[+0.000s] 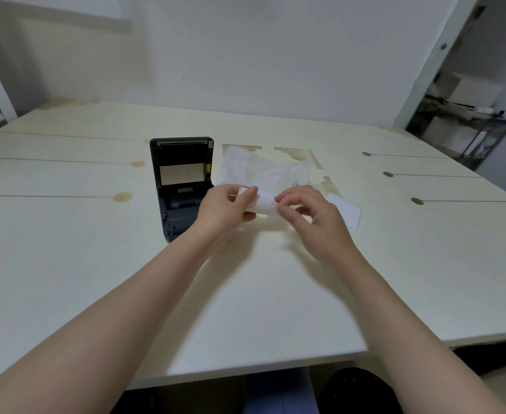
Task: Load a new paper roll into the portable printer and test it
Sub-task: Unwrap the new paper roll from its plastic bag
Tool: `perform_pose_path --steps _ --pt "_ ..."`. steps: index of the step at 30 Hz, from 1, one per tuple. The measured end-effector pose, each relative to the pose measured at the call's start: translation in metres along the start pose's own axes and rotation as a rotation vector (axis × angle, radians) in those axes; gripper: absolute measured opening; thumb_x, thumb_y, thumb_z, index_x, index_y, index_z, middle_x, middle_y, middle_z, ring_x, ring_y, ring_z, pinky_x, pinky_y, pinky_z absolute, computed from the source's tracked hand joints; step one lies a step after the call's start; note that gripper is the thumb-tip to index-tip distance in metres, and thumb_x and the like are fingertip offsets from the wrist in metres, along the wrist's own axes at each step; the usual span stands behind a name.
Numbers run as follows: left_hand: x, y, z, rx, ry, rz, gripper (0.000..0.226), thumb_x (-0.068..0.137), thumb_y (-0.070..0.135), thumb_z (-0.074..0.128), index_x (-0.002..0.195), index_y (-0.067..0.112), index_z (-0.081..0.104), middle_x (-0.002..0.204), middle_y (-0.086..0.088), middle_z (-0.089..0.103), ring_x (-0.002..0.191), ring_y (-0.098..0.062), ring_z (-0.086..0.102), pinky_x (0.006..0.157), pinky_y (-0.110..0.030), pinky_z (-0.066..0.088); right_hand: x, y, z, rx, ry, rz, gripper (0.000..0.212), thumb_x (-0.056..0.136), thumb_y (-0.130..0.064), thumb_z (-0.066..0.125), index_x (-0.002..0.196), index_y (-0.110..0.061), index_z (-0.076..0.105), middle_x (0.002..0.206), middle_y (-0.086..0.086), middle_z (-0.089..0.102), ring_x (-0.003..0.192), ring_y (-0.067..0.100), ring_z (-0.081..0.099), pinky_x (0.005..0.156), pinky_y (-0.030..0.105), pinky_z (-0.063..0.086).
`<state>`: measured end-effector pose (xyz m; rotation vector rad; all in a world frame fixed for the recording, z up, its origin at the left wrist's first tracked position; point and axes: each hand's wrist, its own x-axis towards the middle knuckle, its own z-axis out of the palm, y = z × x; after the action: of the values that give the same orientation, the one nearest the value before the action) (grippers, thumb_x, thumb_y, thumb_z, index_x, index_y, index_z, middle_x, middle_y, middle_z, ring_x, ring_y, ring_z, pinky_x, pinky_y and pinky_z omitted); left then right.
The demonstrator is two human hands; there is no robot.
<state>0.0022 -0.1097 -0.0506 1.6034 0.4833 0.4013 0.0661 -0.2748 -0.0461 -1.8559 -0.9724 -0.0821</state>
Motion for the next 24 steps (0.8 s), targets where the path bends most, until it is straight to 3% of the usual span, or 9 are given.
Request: perform_pose_path --steps 2,6,9,12,13,15,18,21,24 --pt "0.003 0.001 0.001 0.036 0.009 -0.003 0.028 0.096 0.034 0.059 0.110 0.011 0.069 0.102 -0.008 0.072 0.083 -0.024 0.075 0.094 -0.044 0.056 0.004 0.002 -0.007 0.175 0.112 0.178 0.011 0.095 -0.018 0.058 0.090 -0.022 0.067 0.101 -0.014 0.067 0.091 0.003 0.061 0.080 0.015 0.046" --pt "0.004 0.007 0.011 0.183 -0.094 -0.016 0.033 0.099 0.034 0.051 0.127 0.019 0.059 0.121 -0.008 0.064 0.076 -0.026 0.075 0.090 -0.037 0.057 0.018 0.015 -0.026 0.147 0.316 0.438 0.020 0.100 -0.026 0.051 0.099 -0.013 0.066 0.089 -0.004 0.064 0.082 0.011 0.058 0.084 0.031 0.052" --pt "0.008 0.008 0.022 0.316 -0.171 -0.025 0.045 0.099 0.029 0.042 0.144 0.025 0.044 0.133 -0.010 0.057 0.064 -0.023 0.070 0.085 -0.029 0.054 0.028 0.020 -0.037 0.068 0.296 0.478 0.030 0.099 -0.033 0.051 0.104 -0.011 0.069 0.097 0.000 0.066 0.085 0.015 0.058 0.082 0.029 0.048" --pt "0.015 0.008 0.034 0.386 -0.193 -0.005 0.048 0.099 0.023 0.036 0.146 0.024 0.042 0.131 -0.009 0.058 0.063 -0.024 0.066 0.082 -0.029 0.053 0.044 0.029 -0.046 -0.018 0.228 0.547 0.041 0.095 -0.040 0.050 0.095 -0.003 0.069 0.077 0.007 0.062 0.067 0.021 0.052 0.065 0.029 0.042" --pt "0.017 0.009 0.037 0.404 -0.184 0.000 0.047 0.099 0.023 0.036 0.146 0.022 0.042 0.129 -0.008 0.059 0.061 -0.024 0.064 0.084 -0.030 0.053 0.050 0.037 -0.049 -0.072 0.217 0.599 0.049 0.090 -0.043 0.049 0.095 0.001 0.068 0.077 0.014 0.065 0.069 0.025 0.052 0.067 0.031 0.042" --pt "0.019 0.008 0.041 0.422 -0.169 0.010 0.044 0.101 0.025 0.037 0.145 0.020 0.044 0.135 -0.009 0.055 0.058 -0.023 0.063 0.086 -0.030 0.053 0.058 0.058 -0.054 -0.266 0.198 0.759 0.053 0.083 -0.044 0.045 0.103 -0.002 0.071 0.100 0.020 0.071 0.090 0.029 0.055 0.082 0.036 0.044" --pt "0.020 0.004 0.046 0.414 -0.169 0.015 0.041 0.102 0.028 0.039 0.141 0.020 0.048 0.139 -0.009 0.053 0.058 -0.022 0.062 0.079 -0.030 0.054 0.053 0.082 -0.053 -0.526 0.196 0.950 0.046 0.091 -0.037 0.047 0.122 -0.006 0.062 0.132 0.013 0.054 0.127 0.035 0.039 0.102 0.040 0.038" --pt "0.019 0.001 0.052 0.399 -0.164 0.020 0.040 0.101 0.030 0.040 0.139 0.021 0.049 0.134 -0.010 0.054 0.056 -0.019 0.061 0.065 -0.023 0.051 0.039 0.093 -0.046 -0.642 0.198 0.911 0.038 0.095 -0.036 0.049 0.119 -0.011 0.066 0.137 0.011 0.044 0.129 0.033 0.035 0.104 0.043 0.037" --pt "0.017 0.002 0.056 0.385 -0.164 0.014 0.040 0.101 0.031 0.041 0.140 0.022 0.048 0.133 -0.010 0.054 0.059 -0.020 0.061 0.062 -0.020 0.048 0.032 0.095 -0.043 -0.668 0.254 0.834 0.028 0.092 -0.033 0.059 0.112 -0.016 0.067 0.135 0.012 0.043 0.127 0.033 0.038 0.102 0.042 0.039"
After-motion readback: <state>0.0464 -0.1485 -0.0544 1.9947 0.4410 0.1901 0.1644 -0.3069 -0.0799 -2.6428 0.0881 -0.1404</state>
